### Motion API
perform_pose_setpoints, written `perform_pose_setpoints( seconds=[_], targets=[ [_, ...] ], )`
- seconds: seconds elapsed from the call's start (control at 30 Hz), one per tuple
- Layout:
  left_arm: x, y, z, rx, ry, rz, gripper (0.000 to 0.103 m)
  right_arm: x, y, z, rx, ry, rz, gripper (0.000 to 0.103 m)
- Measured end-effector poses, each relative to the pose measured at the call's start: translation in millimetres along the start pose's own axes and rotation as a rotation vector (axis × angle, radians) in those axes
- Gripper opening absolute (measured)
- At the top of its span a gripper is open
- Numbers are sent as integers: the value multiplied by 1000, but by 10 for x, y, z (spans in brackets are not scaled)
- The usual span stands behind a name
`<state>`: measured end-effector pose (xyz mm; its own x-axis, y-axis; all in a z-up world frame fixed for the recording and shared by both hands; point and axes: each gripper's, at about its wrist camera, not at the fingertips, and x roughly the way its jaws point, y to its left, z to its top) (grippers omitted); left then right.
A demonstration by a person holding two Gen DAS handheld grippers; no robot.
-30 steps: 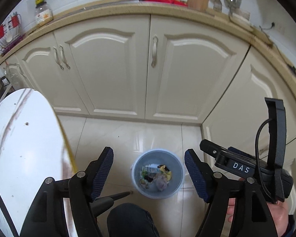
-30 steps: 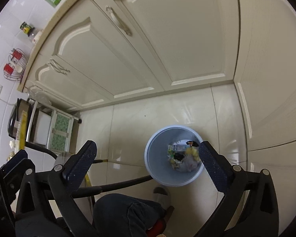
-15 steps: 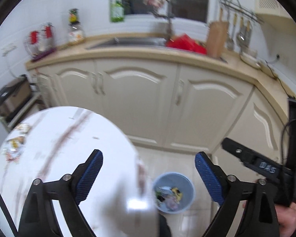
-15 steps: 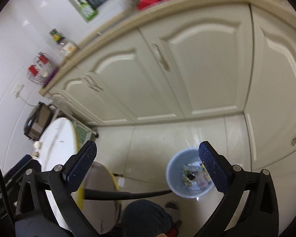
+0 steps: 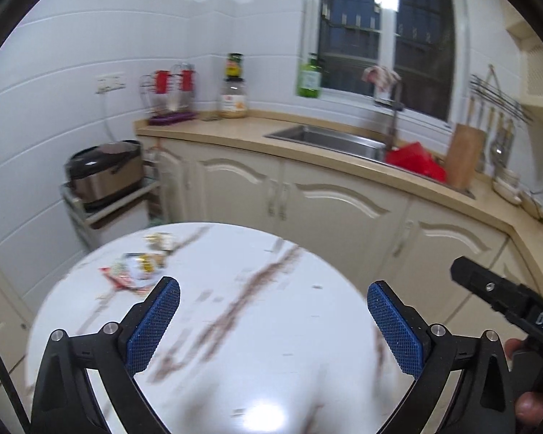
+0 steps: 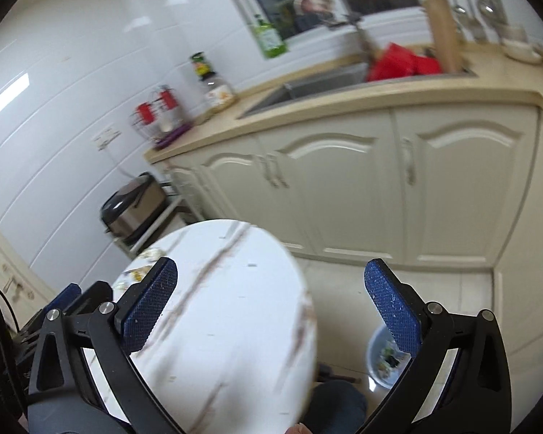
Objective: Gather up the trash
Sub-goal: 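Bring both open tools back to the table, then grasp the white-and-yellow snack bag with the right tool while the left tool grasps the checkered packet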
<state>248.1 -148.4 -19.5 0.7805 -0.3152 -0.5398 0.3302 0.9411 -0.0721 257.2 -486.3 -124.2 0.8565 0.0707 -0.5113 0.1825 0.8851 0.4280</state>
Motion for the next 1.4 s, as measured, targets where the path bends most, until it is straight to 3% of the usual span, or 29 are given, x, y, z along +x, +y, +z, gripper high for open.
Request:
perform_pose_setpoints(
  seconds=[0.37, 0.77, 1.13, 1.4],
  targets=[
    [-729, 805, -159, -97, -53, 143, 102, 125, 1218, -153, -174, -12, 107, 103],
    [-933, 1442, -205, -219, -52, 228, 102, 383, 2103, -378, -332, 15, 118, 103],
    [-325, 1770, -41, -235, 36, 256, 102, 921, 2302, -453, -412, 110, 116, 103],
    [452, 2094, 103, -238, 133, 270, 102, 1924, 2351, -487, -439, 253, 90, 103]
  ],
)
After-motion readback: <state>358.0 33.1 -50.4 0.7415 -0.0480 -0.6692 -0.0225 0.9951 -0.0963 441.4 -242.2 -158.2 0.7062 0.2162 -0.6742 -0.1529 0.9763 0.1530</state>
